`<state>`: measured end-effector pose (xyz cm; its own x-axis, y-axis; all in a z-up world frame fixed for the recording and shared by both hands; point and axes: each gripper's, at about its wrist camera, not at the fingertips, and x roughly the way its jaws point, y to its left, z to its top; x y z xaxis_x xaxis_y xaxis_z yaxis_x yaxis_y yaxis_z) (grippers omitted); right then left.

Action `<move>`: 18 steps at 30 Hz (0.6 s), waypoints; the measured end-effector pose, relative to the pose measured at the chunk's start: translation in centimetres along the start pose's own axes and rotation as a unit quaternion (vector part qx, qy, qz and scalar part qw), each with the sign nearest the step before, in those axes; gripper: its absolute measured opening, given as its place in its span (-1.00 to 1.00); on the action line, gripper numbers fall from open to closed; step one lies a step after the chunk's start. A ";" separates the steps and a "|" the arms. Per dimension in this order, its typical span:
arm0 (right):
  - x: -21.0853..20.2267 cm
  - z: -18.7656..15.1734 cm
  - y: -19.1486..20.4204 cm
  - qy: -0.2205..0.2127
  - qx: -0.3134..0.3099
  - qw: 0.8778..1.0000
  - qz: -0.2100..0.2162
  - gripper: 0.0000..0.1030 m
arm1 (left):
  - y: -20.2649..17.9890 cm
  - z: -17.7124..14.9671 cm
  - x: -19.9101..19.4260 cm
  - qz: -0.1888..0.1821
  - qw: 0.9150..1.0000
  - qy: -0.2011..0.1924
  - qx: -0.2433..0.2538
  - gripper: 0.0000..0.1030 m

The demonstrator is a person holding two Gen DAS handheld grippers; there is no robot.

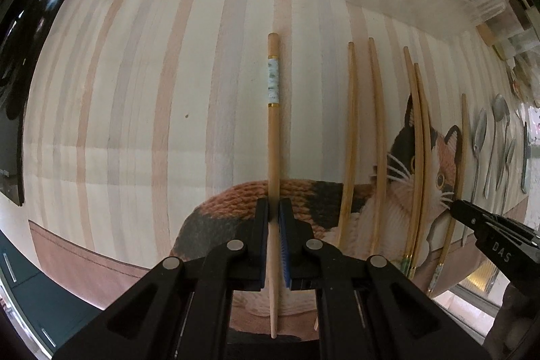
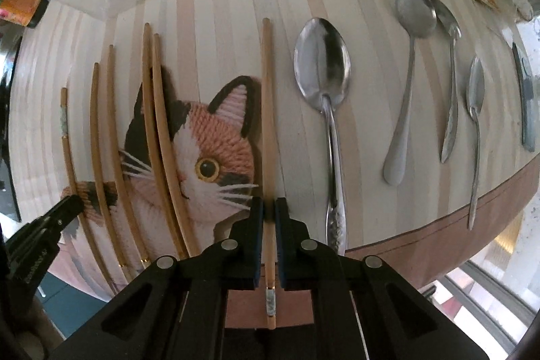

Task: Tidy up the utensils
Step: 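Grasp another wooden chopstick with the right tool while the left tool holds its chopstick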

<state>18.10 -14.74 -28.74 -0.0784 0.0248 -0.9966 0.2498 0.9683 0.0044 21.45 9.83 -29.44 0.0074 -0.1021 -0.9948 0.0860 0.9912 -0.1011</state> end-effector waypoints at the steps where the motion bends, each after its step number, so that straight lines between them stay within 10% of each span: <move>1: 0.1 -0.1 0.2 0.001 -0.003 1.000 -0.005 -0.86 | 0.1 -0.1 0.0 0.000 1.000 -0.001 0.002 -0.91; 18: 1.2 -2.2 6.6 -0.017 -0.058 0.997 -0.058 -0.87 | -2.8 -1.2 -0.9 0.053 0.998 -0.027 0.006 -0.92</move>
<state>17.54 -7.77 -29.72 -0.0670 -0.0946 -0.9933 0.1276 0.9865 -0.1026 20.06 7.26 -28.26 0.0715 -0.0021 -0.9974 0.0938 0.9956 0.0046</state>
